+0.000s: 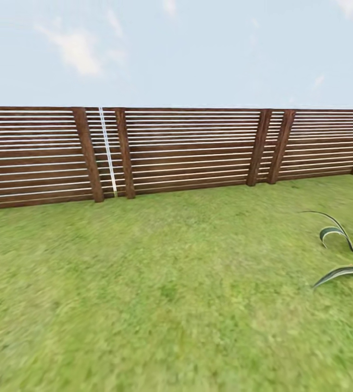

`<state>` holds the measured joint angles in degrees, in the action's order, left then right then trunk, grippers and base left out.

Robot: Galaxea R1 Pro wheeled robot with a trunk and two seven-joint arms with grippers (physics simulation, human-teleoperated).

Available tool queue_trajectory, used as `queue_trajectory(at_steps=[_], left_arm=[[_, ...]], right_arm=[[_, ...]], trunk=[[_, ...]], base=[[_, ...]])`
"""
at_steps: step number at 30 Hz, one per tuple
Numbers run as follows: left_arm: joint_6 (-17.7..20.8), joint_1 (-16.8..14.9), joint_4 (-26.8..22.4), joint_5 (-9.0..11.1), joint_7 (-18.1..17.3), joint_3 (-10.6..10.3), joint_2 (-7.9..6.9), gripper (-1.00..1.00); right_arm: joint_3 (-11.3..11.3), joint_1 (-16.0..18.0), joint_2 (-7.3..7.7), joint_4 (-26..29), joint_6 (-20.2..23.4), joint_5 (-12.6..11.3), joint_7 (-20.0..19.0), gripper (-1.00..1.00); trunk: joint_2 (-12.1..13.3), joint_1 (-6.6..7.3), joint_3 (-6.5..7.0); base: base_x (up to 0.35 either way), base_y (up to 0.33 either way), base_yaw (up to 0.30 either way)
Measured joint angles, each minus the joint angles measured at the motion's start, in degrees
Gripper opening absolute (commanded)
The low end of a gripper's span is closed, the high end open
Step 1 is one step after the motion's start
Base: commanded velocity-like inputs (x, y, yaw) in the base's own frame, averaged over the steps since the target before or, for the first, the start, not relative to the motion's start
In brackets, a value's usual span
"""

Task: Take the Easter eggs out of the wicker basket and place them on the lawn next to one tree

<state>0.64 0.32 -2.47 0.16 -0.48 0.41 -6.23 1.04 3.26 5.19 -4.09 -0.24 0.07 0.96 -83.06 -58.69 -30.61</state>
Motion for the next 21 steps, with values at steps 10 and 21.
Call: queue_trajectory(at_steps=[10, 21], left_arm=[[0.00, 0.00, 0.03, 0.00, 0.00, 0.00, 0.00, 1.00], [0.00, 0.00, -0.02, 0.00, 0.00, 0.05, 0.00, 1.00]], right_arm=[[0.00, 0.00, 0.00, 0.00, 0.00, 0.00, 0.00, 1.00], [0.00, 0.00, 0.00, 0.00, 0.01, 0.00, 0.00, 1.00]], trunk=[[0.00, 0.00, 0.00], [0.00, 0.00, 0.00]], base=[[0.339, 0.000, 0.000], [0.339, 0.000, 0.000]])
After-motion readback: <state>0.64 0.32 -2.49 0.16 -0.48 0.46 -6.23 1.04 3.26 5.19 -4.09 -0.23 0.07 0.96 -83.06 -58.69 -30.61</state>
